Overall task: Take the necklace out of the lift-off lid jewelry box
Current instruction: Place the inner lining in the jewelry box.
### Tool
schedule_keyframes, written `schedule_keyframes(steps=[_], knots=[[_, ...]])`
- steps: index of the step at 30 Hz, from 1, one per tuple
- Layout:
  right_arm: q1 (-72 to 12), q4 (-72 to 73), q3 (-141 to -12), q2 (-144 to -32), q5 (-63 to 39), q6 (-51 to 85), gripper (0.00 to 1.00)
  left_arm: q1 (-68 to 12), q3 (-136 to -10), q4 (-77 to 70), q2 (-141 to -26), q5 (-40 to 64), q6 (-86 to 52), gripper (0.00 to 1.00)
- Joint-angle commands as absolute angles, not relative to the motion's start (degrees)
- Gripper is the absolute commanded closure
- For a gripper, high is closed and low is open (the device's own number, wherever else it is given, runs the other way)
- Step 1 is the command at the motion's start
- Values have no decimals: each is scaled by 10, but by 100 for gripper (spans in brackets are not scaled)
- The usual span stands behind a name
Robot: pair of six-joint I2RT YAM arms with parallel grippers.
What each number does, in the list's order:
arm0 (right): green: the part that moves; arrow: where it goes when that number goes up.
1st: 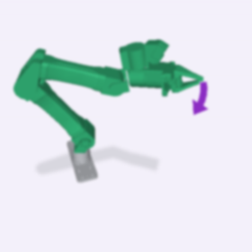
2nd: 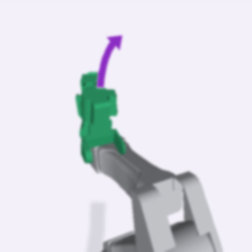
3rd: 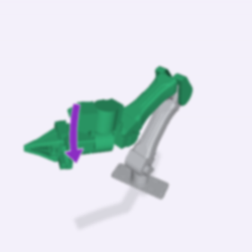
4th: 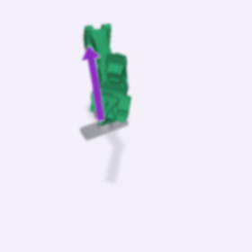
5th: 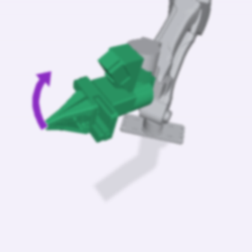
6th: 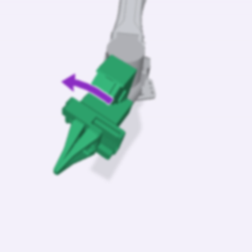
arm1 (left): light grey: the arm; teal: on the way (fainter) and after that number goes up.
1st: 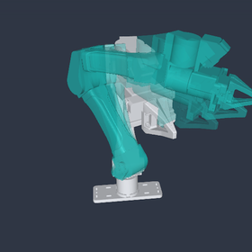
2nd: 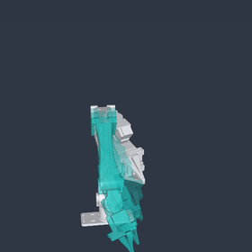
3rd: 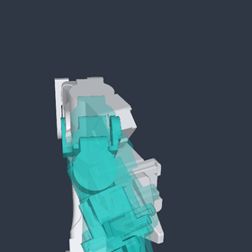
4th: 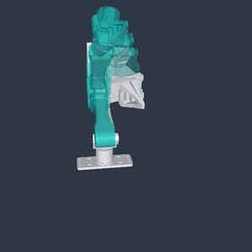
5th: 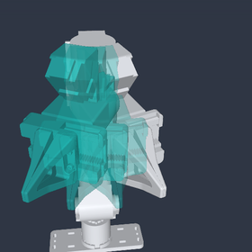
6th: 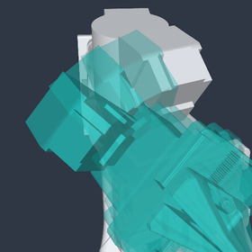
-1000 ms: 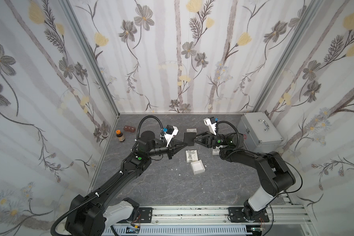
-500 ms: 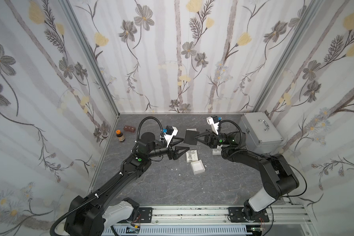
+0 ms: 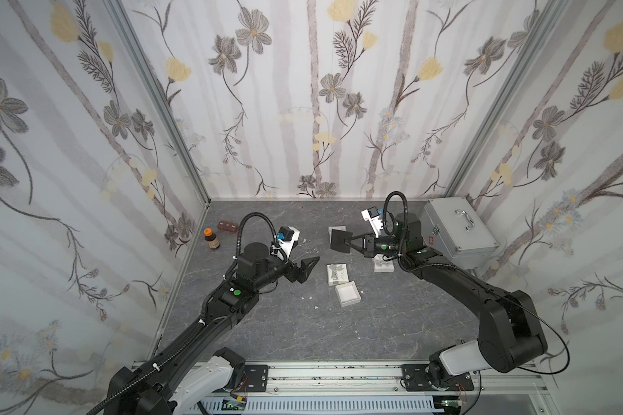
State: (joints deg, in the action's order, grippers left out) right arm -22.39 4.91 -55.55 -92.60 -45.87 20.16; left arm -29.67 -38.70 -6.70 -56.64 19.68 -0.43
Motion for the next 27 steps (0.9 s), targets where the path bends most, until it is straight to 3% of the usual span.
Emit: schedule_keyframes(steps=[1,10,27], knots=[[-224,-161,-565,-919,-366,92,98,-300,-362,-77,-577,187,-17,7],[-231,-260,-525,-933,-337,52,98,-373,-326,-144,-683,165,-23,13],[-271,-242,-530,-1017,-374,79,95,-452,-336,-297,-895,174,-61,28]])
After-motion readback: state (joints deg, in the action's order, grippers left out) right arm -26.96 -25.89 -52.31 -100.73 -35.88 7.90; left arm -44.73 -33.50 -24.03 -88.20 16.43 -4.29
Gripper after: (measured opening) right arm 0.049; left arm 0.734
